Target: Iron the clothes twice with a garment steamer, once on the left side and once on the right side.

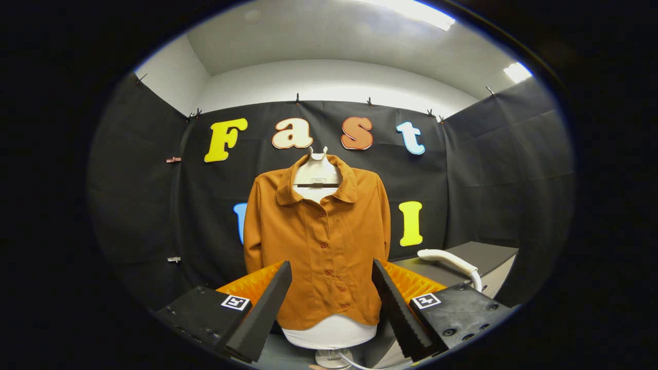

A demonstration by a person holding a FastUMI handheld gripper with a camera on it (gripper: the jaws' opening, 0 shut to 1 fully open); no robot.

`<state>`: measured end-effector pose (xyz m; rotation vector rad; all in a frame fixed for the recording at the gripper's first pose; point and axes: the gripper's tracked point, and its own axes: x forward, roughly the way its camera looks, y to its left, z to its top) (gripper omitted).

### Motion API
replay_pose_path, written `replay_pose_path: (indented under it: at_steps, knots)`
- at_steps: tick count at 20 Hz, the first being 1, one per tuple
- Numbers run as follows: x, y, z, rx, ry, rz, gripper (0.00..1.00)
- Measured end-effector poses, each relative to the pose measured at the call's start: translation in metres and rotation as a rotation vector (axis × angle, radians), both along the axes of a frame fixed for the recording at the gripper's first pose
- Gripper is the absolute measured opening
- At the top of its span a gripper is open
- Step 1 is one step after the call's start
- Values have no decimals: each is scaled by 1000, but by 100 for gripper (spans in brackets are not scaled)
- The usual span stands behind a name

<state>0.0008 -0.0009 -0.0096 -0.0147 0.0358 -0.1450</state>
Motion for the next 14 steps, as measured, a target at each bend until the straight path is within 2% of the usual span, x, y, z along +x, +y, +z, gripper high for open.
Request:
replay_pose_path:
  at_steps: [8, 14]
  knots:
    - [42, -55, -11, 8, 18, -21, 98]
    - [93, -145, -11, 10, 37, -38, 98]
